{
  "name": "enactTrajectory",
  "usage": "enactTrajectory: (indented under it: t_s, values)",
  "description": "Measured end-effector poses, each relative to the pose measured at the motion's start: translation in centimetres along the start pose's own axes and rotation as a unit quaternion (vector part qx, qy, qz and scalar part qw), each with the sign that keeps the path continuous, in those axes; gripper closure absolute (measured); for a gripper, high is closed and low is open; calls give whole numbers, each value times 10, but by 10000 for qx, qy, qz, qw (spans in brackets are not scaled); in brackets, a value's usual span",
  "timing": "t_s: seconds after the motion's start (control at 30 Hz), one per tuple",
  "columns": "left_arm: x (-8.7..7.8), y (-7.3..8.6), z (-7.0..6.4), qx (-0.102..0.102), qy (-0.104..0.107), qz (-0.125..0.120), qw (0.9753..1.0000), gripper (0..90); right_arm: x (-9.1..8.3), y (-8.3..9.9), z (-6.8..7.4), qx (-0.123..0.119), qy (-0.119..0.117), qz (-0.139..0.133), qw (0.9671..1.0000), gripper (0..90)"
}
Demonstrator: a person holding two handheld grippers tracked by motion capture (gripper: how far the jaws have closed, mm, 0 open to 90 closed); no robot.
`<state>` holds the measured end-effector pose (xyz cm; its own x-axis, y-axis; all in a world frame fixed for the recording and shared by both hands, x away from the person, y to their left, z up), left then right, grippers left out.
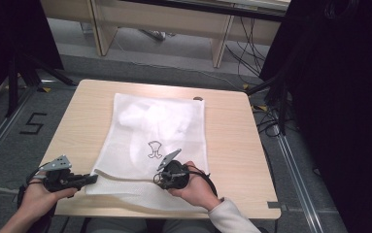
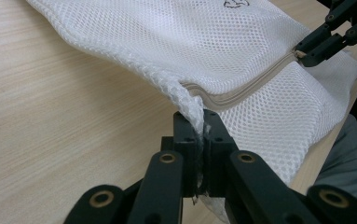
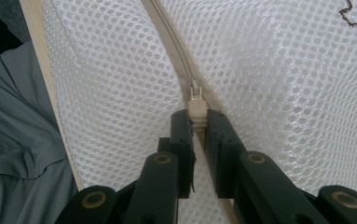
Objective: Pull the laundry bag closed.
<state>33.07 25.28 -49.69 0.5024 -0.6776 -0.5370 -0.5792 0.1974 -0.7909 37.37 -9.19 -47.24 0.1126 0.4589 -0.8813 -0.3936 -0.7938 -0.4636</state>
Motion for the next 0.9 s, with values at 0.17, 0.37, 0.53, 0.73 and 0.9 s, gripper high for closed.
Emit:
enactTrajectory:
  t_s: [0.17, 0.37, 0.53, 0.73, 0.9]
  values:
    - [0, 0, 0, 2, 0, -4, 10000, 856, 0, 1, 0, 2, 28, -17, 10000, 825]
    - [-1, 0, 1, 11, 11, 27, 10000, 856, -1, 2, 0, 21, 34, -22, 10000, 825]
    - [-1, 0, 1, 11, -4, 33, 10000, 856, -3, 4, -1, 26, 49, -30, 10000, 825]
    - [0, 0, 1, 5, 21, 28, 10000, 856, -5, 6, -2, 69, 25, -32, 10000, 824]
    - [0, 0, 1, 6, 21, 29, 10000, 856, -6, 7, -3, 37, 35, -42, 10000, 825]
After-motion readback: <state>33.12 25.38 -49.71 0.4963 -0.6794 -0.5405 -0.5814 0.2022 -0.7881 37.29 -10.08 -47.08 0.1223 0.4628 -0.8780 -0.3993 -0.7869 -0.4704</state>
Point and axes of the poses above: each handheld gripper's, and its own axes: x roughly forward along the jaws, y roughly out of its underside, z roughly to its left, the point moved 1 cm from there along x, roughly forward along the jaws, and after that the axes turned 1 degree about -y, right-handed, at the moved point
